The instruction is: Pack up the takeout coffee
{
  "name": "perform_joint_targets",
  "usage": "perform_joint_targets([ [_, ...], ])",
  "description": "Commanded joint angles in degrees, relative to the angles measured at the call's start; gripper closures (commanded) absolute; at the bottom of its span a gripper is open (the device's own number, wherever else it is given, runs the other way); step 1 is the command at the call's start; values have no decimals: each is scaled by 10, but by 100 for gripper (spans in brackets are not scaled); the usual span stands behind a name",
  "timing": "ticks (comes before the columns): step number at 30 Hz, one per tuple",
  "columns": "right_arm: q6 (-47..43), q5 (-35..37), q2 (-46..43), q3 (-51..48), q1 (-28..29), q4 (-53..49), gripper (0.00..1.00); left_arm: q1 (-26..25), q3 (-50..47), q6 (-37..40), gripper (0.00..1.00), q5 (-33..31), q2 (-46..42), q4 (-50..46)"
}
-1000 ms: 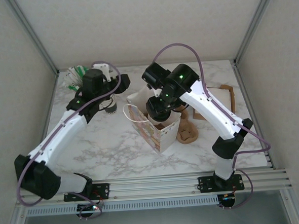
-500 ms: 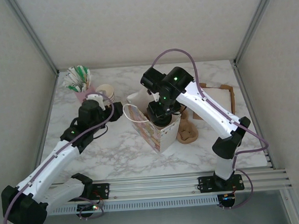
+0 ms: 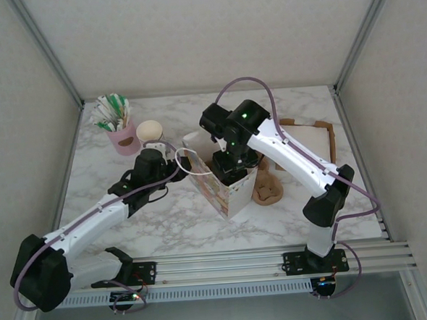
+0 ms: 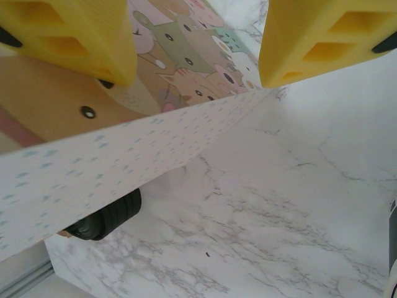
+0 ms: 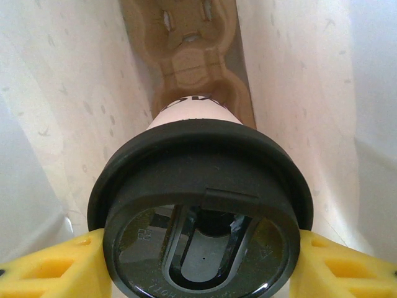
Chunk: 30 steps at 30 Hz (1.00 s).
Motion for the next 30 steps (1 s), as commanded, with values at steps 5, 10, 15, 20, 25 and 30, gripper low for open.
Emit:
perform_joint_targets([
  [5, -6, -10, 19, -16, 4, -110, 37, -3, 6, 4, 46, -19, 34, 47],
  [10, -10, -8, 30, -25, 4, -110, 37, -2, 8, 7, 46, -18, 43, 50],
  [15, -15, -6, 43, -27, 3, -110, 37, -2, 9, 10, 45, -19, 48, 48],
  [20, -17, -2, 60, -15, 3, -110, 36, -2, 9, 12, 45, -20, 51, 45],
  [25, -19, 6, 76, -12, 2, -109, 36, -2, 8, 14, 45, -23, 51, 43],
  [30, -16, 11, 86, -3, 3, -108, 36, -2, 8, 17, 45, -23, 53, 44],
])
